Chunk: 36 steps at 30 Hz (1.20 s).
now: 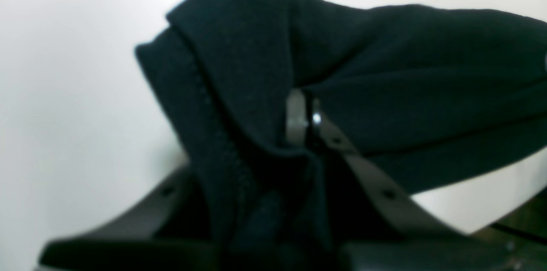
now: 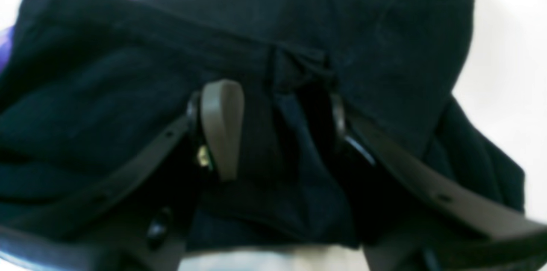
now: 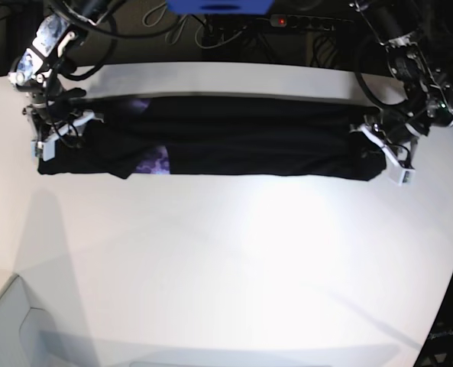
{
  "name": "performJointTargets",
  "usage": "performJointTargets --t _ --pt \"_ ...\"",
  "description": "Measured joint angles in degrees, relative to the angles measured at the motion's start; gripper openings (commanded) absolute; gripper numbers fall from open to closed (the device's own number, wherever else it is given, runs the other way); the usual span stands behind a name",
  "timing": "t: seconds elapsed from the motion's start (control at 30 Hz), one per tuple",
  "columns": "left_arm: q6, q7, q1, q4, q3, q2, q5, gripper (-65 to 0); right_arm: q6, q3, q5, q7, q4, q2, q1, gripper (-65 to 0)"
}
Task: Layout the t-shirt on the table in an organized manner, then fold the t-shirt properly
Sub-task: 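Push the strip ends inward with both grippers toward each other, then release the strip end and move the left gripper to the strip's middle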
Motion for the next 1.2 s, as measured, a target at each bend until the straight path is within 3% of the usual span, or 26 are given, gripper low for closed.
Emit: performJointTargets --t 0.27,0.47,0.63,0.73,0.83,0.97,1.13,1.2 --pt "-0.24 0.24 -4.61 0.13 0.28 -4.9 -1.11 -64.9 0.44 -0.28 1.38 -0.09 0.09 -1.42 -0.26 -36.9" --pt "-0.07 0.04 -5.62 0.17 0.39 -4.63 0.42 -64.9 0.42 -4.81 1.27 0.2 -0.04 -1.36 -1.14 -36.9" --pt "13.57 0.02 -5.49 0.28 1.62 2.23 0.57 -64.9 0.2 -8.48 0.92 0.98 0.2 -1.16 -2.19 -36.9" --pt "18.47 0.0 -5.25 1.73 4.92 5.09 0.15 -64.9 0.22 -8.52 0.94 0.98 0.2 -1.11 -2.16 -36.9" --pt "21.07 -1.36 -2.21 7.72 9.22 7.78 0.52 -64.9 0.2 -8.59 0.9 0.66 0.2 -1.11 -2.03 -36.9" --pt "27.21 0.0 0.2 14.47 17.38 11.28 1.99 -64.9 0.22 -8.68 0.76 0.74 0.2 -1.11 -2.03 -36.9" --pt "31.58 -1.33 1.11 19.96 26.8 13.66 16.48 -64.9 0.22 -8.63 0.76 0.83 0.2 -1.11 -2.05 -36.9" --pt "31.56 -1.11 2.36 19.82 30.62 14.71 21.07 -64.9 0.22 -8.63 0.74 0.81 0.2 -1.11 -2.05 -36.9"
